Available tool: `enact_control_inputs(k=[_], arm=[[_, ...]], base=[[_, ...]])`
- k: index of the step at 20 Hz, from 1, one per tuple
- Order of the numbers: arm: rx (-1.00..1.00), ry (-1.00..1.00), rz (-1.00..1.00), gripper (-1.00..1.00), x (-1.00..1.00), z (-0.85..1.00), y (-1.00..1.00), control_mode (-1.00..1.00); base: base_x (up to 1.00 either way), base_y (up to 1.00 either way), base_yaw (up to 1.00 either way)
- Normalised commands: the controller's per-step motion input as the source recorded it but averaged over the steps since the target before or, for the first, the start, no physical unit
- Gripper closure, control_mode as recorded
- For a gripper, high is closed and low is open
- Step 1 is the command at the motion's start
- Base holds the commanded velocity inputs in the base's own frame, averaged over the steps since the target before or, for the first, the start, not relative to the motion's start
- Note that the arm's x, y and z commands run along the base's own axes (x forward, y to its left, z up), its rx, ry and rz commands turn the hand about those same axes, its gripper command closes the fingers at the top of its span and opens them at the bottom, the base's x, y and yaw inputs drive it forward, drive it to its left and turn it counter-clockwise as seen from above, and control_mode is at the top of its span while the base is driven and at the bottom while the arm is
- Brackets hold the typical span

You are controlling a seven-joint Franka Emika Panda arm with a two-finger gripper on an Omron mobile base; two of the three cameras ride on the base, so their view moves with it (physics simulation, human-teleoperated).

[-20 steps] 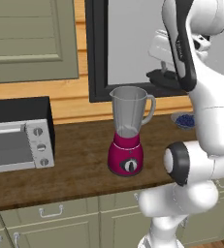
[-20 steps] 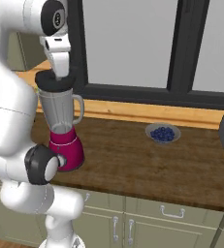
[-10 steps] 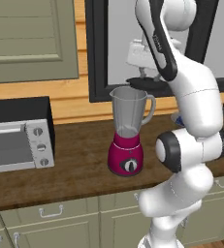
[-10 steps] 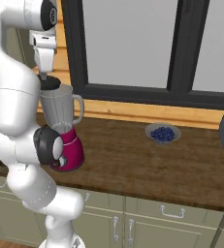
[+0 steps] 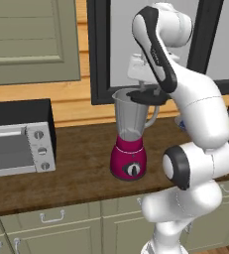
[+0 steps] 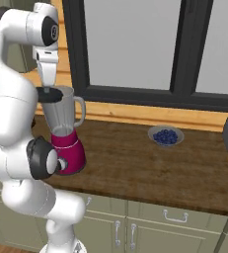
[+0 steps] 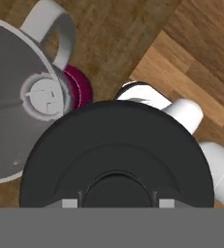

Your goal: Close the lid blender by securely placing the lid on top.

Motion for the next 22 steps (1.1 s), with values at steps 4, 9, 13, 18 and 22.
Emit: enact_control_inputs(k=[4, 9, 13, 18, 22], arm=[[-0.04, -0.1, 0.02, 1.0, 0.23, -0.02, 0.08, -1.0], [-0.05, -0.11, 0.05, 1.0, 0.25, 0.01, 0.16, -1.0], [-0.04, -0.02, 0.06, 1.0, 0.29, 0.05, 0.08, -1.0], [-0.01, 0.0, 0.07, 1.0, 0.45, 0.0, 0.0, -1.0], [-0.05, 0.0, 0.05, 1.0, 0.44, 0.0, 0.0, -1.0]], base=[[0.0, 0.0, 0.0], [0.0, 0.0, 0.0], [0.0, 0.0, 0.0], [0.0, 0.0, 0.0], [0.0, 0.0, 0.0]])
